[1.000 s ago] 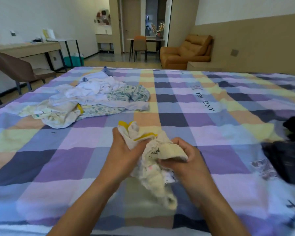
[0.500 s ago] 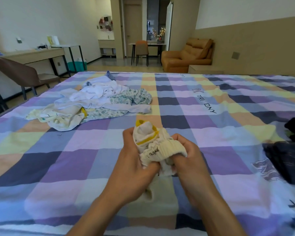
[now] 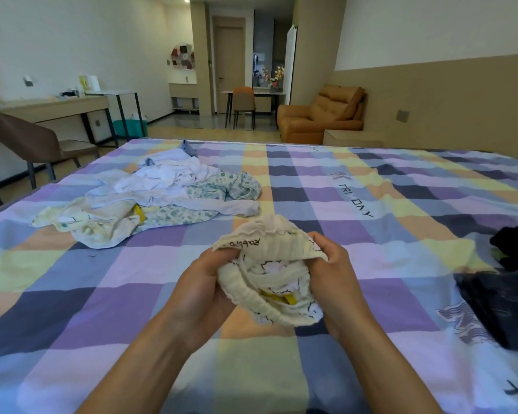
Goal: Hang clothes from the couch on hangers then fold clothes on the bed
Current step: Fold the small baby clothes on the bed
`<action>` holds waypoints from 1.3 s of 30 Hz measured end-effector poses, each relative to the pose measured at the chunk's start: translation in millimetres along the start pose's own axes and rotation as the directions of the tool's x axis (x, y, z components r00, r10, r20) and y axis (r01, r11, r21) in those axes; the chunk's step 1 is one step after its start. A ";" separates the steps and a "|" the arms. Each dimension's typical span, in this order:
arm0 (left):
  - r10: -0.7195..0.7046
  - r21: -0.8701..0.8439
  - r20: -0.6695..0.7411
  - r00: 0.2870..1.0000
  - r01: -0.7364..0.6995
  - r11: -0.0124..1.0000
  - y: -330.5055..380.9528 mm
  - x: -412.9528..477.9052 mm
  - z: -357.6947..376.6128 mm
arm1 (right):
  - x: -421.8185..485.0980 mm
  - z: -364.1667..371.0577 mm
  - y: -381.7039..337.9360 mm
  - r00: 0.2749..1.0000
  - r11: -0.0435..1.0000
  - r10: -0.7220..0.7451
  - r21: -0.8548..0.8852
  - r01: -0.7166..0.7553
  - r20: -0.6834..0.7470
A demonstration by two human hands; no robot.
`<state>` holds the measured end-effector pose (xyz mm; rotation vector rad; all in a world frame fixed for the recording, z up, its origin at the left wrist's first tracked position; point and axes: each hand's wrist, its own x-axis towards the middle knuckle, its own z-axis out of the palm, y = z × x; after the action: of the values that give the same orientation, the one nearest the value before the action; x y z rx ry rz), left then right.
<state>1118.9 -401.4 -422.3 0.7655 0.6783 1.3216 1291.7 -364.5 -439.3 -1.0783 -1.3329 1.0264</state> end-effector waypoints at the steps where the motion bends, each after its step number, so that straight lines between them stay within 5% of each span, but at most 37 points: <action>1: -0.009 -0.035 0.028 1.000 0.010 0.999 -0.3 -0.1 -3.5 | 1.8 0.9 0.4 1.000 1.000 0.021 0.001 -0.021 -0.005; 10: 0.017 -0.273 0.262 0.965 0.057 0.960 9.4 -10.1 -6.5 | -12.9 15.5 -36.4 0.958 0.951 0.287 0.112 -0.287 0.015; 14: 0.011 -0.301 0.274 0.962 0.074 0.951 19.8 -5.3 10.3 | -19.7 21.2 -46.7 0.884 0.873 0.456 0.142 -0.467 0.107; 17: 0.001 0.009 -0.008 1.000 -0.001 1.000 22.5 5.0 4.8 | -15.7 19.6 -52.3 0.872 0.835 0.488 0.265 -0.482 0.048; 20: 0.139 0.471 -0.143 0.980 -0.056 0.880 31.0 11.6 -1.0 | -10.9 12.2 -61.1 0.919 0.898 0.390 0.243 -0.367 -0.054; 24: 0.007 0.543 0.080 0.997 -0.050 0.838 35.7 6.1 -2.0 | -4.1 16.4 -54.2 0.960 0.984 0.056 -0.148 -0.099 -0.273; 27: 0.069 0.658 0.155 0.986 -0.155 0.737 25.7 4.0 6.1 | -3.3 24.7 -52.8 0.958 0.983 -0.056 -0.183 0.004 -0.283; 30: 0.239 0.601 0.029 0.971 -0.208 0.772 23.0 11.0 9.0 | -2.0 21.3 -50.7 0.985 1.000 -0.023 -0.014 0.021 -0.172; 32: 0.249 0.509 -0.074 0.966 -0.178 0.842 26.1 13.7 9.7 | -6.2 13.7 -48.2 0.998 0.996 0.063 0.066 -0.064 0.027; 35: 0.105 0.361 -0.153 0.983 -0.043 0.932 23.6 18.1 13.5 | -12.8 2.2 -37.3 0.970 0.974 0.137 0.151 -0.169 0.199; 39: -0.086 0.066 -0.081 0.993 0.092 0.994 15.9 14.9 10.3 | -14.2 -0.1 -38.6 0.945 0.910 0.270 0.274 -0.312 0.183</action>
<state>1119.8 -386.4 -403.5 0.7343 0.8156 1.2569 1290.2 -386.7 -404.7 -1.0040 -1.0966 1.5018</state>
